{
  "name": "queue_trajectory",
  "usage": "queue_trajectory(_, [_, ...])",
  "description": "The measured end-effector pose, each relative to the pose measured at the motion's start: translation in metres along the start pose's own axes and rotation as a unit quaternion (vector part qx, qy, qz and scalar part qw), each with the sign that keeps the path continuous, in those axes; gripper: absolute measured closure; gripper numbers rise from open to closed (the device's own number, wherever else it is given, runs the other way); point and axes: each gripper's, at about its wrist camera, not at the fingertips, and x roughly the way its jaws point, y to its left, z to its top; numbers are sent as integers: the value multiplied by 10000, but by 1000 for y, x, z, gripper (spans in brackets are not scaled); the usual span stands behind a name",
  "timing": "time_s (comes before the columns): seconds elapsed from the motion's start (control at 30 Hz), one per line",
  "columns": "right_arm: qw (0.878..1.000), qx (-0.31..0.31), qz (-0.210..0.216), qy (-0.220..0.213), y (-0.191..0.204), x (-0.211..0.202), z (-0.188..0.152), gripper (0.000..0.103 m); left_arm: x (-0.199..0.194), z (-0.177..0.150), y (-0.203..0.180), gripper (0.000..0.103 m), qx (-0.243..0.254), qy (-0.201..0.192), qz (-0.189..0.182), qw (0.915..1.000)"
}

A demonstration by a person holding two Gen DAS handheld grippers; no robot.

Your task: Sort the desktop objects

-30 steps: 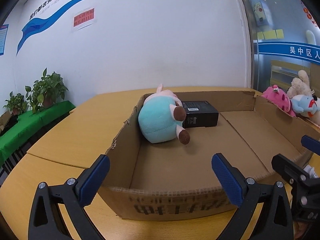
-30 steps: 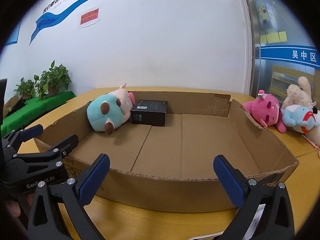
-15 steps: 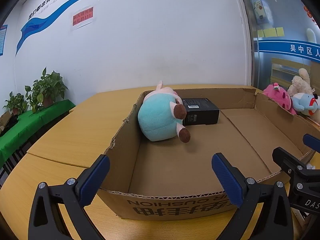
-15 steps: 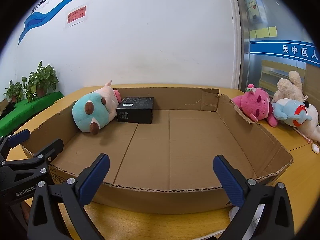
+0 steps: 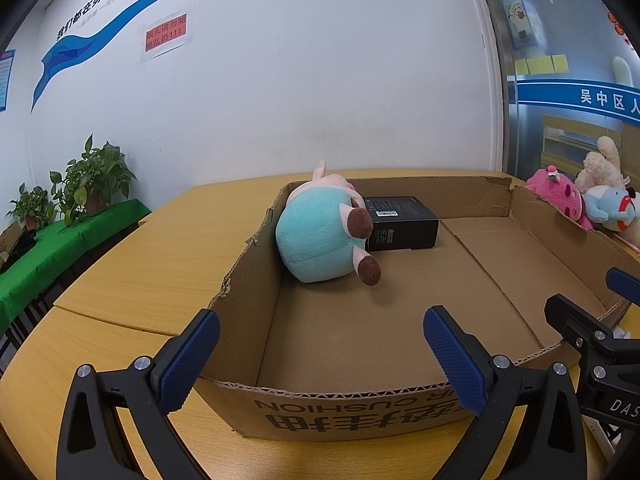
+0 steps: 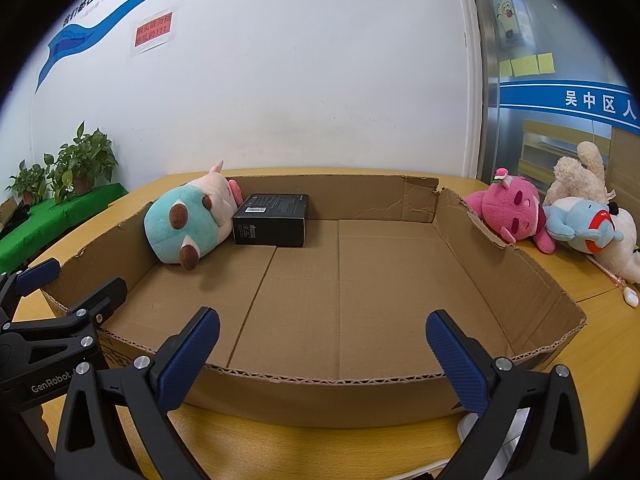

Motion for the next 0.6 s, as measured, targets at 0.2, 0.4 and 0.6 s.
queue_trajectory(0.2, [10000, 2, 0, 1, 0, 0, 0, 0, 0, 0, -1, 0, 14, 11, -25, 10000])
queue_trajectory(0.4, [10000, 2, -1, 1, 0, 0, 0, 0, 0, 0, -1, 0, 11, 11, -23, 10000])
queue_trajectory(0.6, [10000, 2, -2, 2, 0, 0, 0, 0, 0, 0, -1, 0, 11, 11, -23, 10000])
